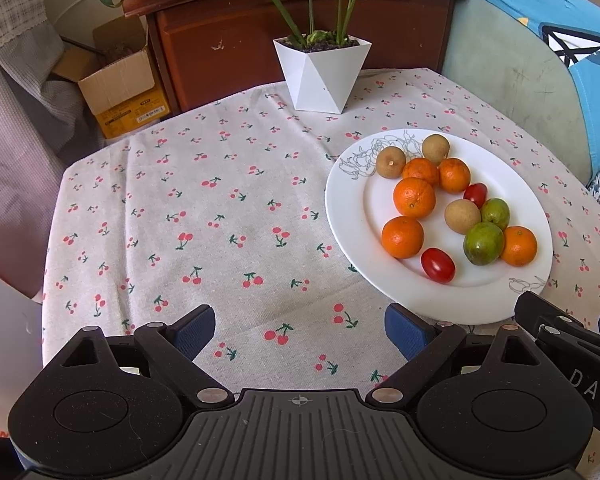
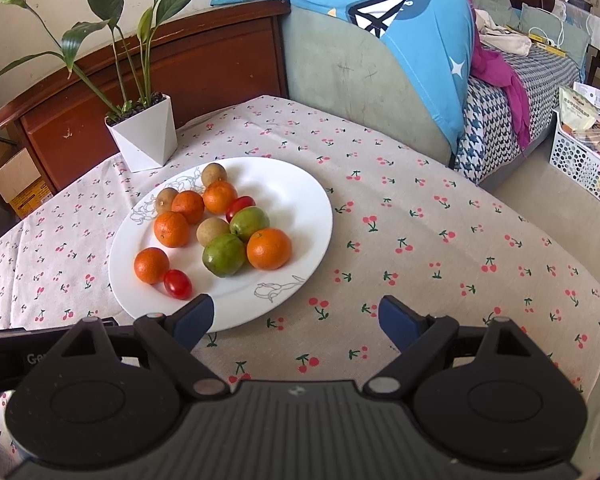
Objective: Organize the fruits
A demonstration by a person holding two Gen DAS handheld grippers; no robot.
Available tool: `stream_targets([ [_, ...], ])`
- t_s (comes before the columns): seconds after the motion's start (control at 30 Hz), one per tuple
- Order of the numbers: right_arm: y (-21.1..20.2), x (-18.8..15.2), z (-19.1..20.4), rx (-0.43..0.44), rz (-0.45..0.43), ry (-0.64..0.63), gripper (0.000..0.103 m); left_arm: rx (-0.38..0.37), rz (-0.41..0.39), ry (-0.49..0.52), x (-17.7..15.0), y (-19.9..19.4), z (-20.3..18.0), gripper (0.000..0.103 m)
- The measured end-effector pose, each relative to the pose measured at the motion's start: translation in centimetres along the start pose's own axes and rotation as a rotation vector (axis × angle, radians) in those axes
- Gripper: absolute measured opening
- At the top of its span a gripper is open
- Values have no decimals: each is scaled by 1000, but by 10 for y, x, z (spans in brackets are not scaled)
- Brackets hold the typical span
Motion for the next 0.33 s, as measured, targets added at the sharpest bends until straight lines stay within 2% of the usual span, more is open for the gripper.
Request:
stream_targets([
  [0.33,-3,-6,8,35,-5,-18,89,8,-3,-9,-5,-5,10,93],
])
Point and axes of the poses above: each gripper's, at about its wrist camera, not at the fingertips, and y roughly the way its jaws point, z to its left, x to its top, the point moved 4 cm from there along y, roughly the way its jaws point, and after that the axes turned 5 degrees about -y, right-handed, at the moved point
